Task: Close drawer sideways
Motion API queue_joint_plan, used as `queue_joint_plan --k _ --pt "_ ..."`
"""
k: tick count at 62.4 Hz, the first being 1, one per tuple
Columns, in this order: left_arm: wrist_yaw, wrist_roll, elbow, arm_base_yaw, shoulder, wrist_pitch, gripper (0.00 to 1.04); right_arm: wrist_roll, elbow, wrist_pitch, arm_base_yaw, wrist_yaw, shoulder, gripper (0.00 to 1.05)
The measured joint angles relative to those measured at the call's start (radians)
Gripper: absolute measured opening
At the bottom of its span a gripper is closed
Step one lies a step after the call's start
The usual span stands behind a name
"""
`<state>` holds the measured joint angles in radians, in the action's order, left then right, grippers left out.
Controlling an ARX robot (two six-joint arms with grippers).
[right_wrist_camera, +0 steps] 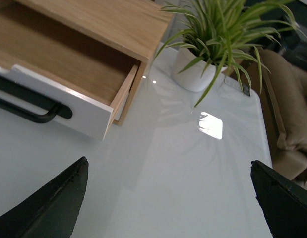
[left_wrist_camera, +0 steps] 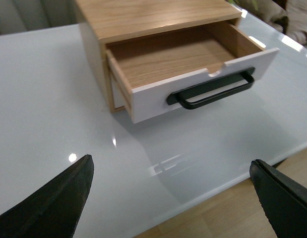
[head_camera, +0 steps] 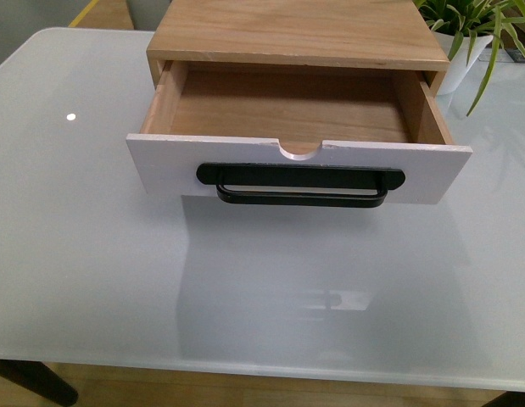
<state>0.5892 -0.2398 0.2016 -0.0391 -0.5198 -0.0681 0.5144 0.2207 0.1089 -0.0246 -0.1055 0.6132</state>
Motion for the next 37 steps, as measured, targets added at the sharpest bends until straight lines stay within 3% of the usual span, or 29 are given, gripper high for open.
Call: queue_joint_plan --k 8,21,37 --pt "0.019 -0.142 0.028 0.064 -0.229 0.174 0.96 0.175 0.037 0.075 -0.027 -0.049 0.215 0.96" --pt "0.051 -0.322 0.078 0.154 -0.513 0.335 0.96 0.398 0.089 0.163 -0.07 -0.09 0.471 0.96" --pt "0.126 -0.659 0.122 0.233 -0.741 0.327 0.96 0.632 0.175 0.196 -0.153 -0.121 0.724 0.96"
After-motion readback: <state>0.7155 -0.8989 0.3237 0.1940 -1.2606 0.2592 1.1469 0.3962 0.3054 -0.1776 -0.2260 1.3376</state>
